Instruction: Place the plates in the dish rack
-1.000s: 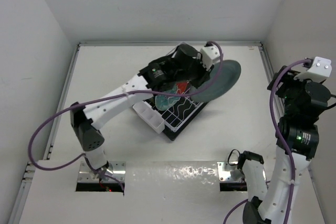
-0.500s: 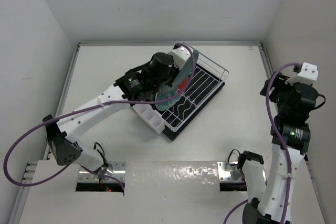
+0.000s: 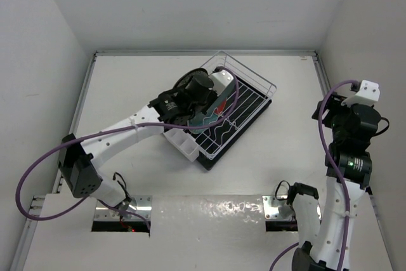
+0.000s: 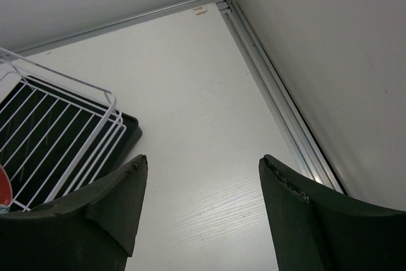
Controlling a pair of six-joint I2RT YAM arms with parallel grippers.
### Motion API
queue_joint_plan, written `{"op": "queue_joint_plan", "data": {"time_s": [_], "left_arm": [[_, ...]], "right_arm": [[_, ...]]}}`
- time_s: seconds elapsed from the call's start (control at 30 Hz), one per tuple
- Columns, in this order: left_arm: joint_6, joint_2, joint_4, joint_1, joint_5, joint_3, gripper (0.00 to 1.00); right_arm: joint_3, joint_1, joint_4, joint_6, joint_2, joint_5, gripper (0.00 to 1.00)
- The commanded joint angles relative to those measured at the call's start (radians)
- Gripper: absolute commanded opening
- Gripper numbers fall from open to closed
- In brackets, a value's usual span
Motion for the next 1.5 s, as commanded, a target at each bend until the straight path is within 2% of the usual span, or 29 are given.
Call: {"op": "queue_joint_plan", "data": {"time_s": [0.0,0.27,0.47,0.6,0.8,1.0,1.3,1.47], "left_arm": [[0.012,-0.04,0.21,0.002,0.012,0.059,0.0],[0.117,-0.049,0.242,0.001,-0.029,0.216,0.0],[0.039,-0.071,0.177,0.001,0.031,0.171,0.0],[-0.001,-0.089,0.182,0.0,0.091,0.086,0.0],[-0.018,-0.088,0.196,0.001,0.134,0.036,0.0],[0.032,-0.083,0.248,0.008,0.072,-0.019,0.0],[0.02,-0.092,0.248,0.005,-0.038,0.03,0.0],[0.012,-0.091,0.2,0.007,-0.012,0.064,0.0]], "right_arm": [[-0.004,-0.001,0.02,-0.019,-0.006,-0.01,0.7],[-0.019,0.0,0.034,0.004,0.017,-0.066,0.7],[-0.014,-0.001,0.036,-0.013,0.02,-0.06,0.7],[-0.013,0.0,0.029,-0.023,0.02,-0.056,0.7],[-0.016,-0.001,0.014,-0.035,0.017,-0.053,0.7],[-0.013,0.0,0.01,-0.05,0.006,-0.051,0.71],[-0.017,-0.001,0.003,-0.056,0.006,-0.053,0.71],[-0.02,0.0,0.006,-0.047,0.02,-0.057,0.71]]}}
